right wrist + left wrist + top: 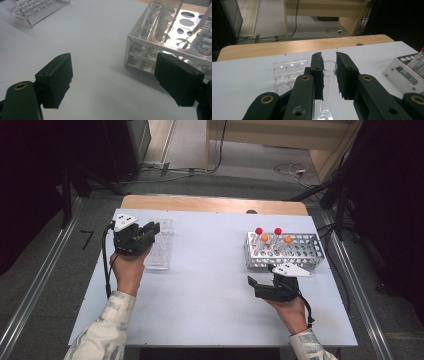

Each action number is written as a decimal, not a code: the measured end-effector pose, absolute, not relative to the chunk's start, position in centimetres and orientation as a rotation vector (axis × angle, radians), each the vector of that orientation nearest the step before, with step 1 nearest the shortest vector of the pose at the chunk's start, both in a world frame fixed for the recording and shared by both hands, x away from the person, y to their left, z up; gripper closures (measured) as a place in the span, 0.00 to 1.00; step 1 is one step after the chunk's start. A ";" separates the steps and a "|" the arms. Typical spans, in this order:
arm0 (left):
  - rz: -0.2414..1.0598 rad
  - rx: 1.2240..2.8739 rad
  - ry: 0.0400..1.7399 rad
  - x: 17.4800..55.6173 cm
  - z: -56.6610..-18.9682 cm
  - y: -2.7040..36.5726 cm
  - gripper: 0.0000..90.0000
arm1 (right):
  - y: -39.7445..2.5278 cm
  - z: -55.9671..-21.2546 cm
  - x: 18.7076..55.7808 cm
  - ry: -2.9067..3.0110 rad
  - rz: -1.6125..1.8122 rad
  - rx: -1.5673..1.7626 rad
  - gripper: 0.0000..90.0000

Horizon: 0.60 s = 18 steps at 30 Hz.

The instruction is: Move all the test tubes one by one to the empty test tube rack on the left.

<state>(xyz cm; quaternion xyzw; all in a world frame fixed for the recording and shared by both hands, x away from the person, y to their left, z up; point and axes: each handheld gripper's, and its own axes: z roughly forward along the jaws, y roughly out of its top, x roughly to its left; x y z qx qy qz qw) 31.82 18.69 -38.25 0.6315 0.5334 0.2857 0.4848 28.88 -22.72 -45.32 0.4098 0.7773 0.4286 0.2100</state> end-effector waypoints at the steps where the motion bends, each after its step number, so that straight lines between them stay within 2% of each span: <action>1: 0.698 1.541 1.300 31.9 -38.3 18.7 0.86 | -22.7 -45.3 28.9 2.160 1.191 1.140 0.15; 18: 0.795 1.638 1.302 32.5 -41.0 17.0 0.85 | -22.8 -45.4 28.9 2.164 1.189 1.135 0.15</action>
